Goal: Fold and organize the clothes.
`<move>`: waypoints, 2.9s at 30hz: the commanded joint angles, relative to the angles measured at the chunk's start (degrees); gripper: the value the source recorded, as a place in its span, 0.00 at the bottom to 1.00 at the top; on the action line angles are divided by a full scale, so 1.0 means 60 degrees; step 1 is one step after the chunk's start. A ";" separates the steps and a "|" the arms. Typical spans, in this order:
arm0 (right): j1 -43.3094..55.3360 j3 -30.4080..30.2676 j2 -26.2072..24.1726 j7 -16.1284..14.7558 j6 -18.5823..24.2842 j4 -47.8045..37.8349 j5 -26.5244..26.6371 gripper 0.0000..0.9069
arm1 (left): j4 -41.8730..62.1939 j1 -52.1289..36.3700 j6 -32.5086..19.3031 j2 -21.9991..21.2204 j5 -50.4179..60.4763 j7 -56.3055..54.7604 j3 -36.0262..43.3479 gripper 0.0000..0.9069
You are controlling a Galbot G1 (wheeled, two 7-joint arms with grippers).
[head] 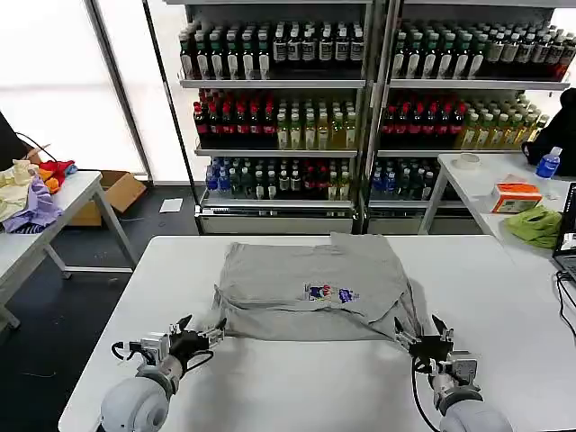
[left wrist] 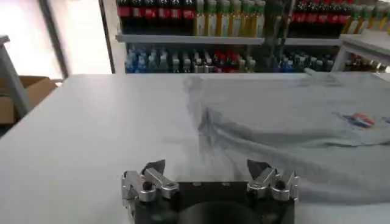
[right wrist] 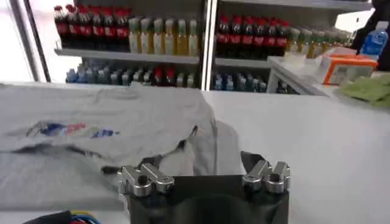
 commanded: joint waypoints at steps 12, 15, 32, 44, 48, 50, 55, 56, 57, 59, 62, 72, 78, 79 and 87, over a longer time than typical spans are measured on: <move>0.0131 -0.0269 0.0230 0.0162 -0.0151 -0.0738 0.0139 0.00 | 0.0363 0.0058 -0.0178 -0.0714 -0.0191 0.0068 0.0187 0.01; 0.0128 -0.0271 0.0218 0.0099 -0.0027 -0.0787 0.0112 0.00 | 0.0340 0.0106 -0.0328 -0.0681 -0.0183 0.0153 0.0168 0.01; -0.0633 0.0063 -0.0478 -0.0524 0.0242 -0.0003 0.0460 0.00 | -0.0224 0.0936 -0.0526 0.0214 -0.0233 0.0354 -0.0427 0.01; -0.1736 0.0328 -0.0716 -0.0600 0.0236 0.0989 0.0937 0.00 | -0.1744 0.2920 -0.0452 -0.0275 0.0041 0.0231 -0.1181 0.01; -0.2894 0.0317 -0.0900 -0.0496 0.0100 0.2048 0.0951 0.00 | -0.2486 0.4443 -0.0407 -0.0437 0.0459 0.0297 -0.1984 0.01; -0.3424 0.0333 -0.0852 -0.0341 -0.0015 0.2447 0.0989 0.00 | -0.2732 0.5322 -0.0407 -0.0501 0.0571 0.0332 -0.2267 0.01; -0.4617 0.0327 -0.0790 -0.0372 0.0102 0.3174 0.0704 0.00 | -0.3621 0.6500 -0.0129 -0.0797 0.0747 0.0419 -0.2612 0.01; -0.4756 0.0231 -0.0712 -0.0319 0.0287 0.3190 0.0509 0.00 | -0.3673 0.6519 -0.0022 -0.0910 0.0801 0.0416 -0.2611 0.01; -0.4793 0.0214 -0.0650 -0.0307 0.0313 0.3177 0.0321 0.00 | -0.3773 0.6504 0.0010 -0.1064 0.0829 0.0412 -0.2602 0.01; -0.4842 0.0186 -0.0541 -0.0323 0.0277 0.3185 0.0205 0.00 | -0.3925 0.6493 0.0071 -0.1368 0.0801 0.0372 -0.2572 0.02; -0.4925 0.0126 -0.0574 -0.0301 0.0006 0.3336 0.0183 1.00 | -0.4038 0.6559 0.0079 -0.1463 0.1022 0.0369 -0.2593 1.00; -0.4062 0.1329 -0.1105 -0.0488 -0.0046 0.3192 0.1482 1.00 | -0.4097 0.6325 0.0083 -0.0948 0.1000 0.0444 -0.3688 1.00; -0.2396 0.2039 -0.2216 -0.0975 0.0159 0.2614 0.2794 1.00 | -0.4062 0.5623 0.0090 -0.0189 -0.0508 0.0514 -0.4592 1.00; -0.1704 0.1923 -0.2428 -0.1029 0.0159 0.2278 0.2902 1.00 | -0.3917 0.4975 0.0088 0.0005 -0.0922 0.0476 -0.4642 1.00; 0.3010 0.0166 -0.2993 -0.2224 -0.0127 -0.1061 0.3582 1.00 | -0.1630 0.1355 0.0082 0.1370 -0.1436 0.1160 -0.3150 1.00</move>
